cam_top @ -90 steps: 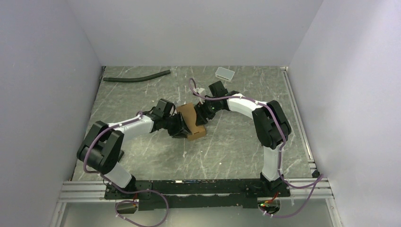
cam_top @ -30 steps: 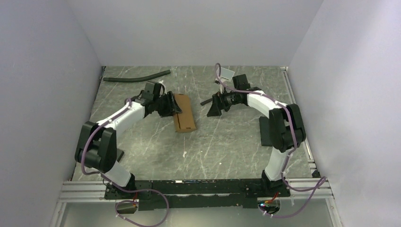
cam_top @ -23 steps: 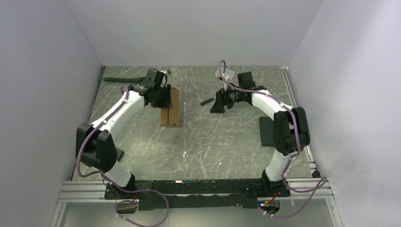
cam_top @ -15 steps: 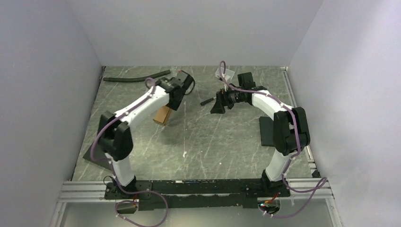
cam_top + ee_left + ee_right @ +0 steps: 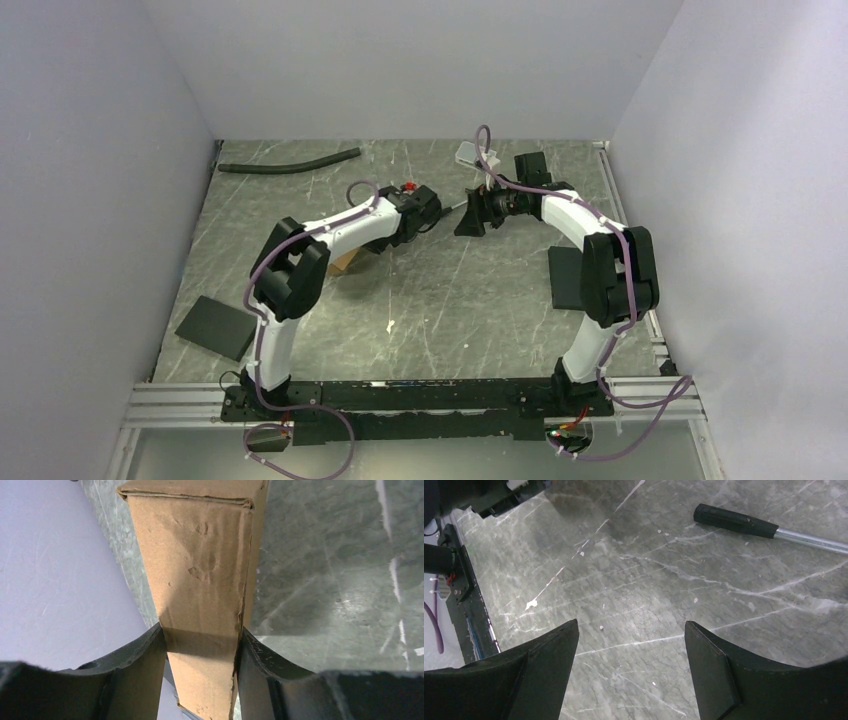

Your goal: Fold the paper box

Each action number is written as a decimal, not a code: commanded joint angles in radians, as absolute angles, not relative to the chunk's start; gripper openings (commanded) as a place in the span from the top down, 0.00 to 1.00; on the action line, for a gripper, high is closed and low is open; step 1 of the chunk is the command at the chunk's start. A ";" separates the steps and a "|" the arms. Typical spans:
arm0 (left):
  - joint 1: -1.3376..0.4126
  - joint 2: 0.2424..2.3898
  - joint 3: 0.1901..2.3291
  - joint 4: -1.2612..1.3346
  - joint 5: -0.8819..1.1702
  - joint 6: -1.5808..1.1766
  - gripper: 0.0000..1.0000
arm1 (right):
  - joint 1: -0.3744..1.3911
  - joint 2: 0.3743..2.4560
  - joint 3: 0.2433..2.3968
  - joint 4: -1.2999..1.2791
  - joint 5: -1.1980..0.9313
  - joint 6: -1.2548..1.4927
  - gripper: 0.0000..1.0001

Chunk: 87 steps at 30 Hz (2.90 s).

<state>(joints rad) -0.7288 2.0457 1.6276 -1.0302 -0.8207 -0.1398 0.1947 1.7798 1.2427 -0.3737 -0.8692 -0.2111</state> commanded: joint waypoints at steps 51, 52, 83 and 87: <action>-0.741 1.780 1.362 -0.642 -0.098 -0.092 0.01 | 0.176 1.768 1.239 -0.375 -0.895 -0.244 0.20; -0.741 1.784 1.362 -0.645 -0.094 -0.092 0.01 | 0.176 1.769 1.239 -0.376 -0.894 -0.243 0.20; -0.364 1.460 1.008 -0.308 0.337 -0.393 0.00 | 0.424 1.935 0.968 0.181 -1.042 0.192 0.91; -0.337 1.519 0.999 -0.273 0.439 -0.407 0.00 | 0.456 1.935 0.869 0.411 -0.927 0.341 0.92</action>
<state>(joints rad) -0.3344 1.4887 1.0092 -0.3763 0.2653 -0.3420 0.4339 1.9331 0.9264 0.0959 -0.9970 0.1493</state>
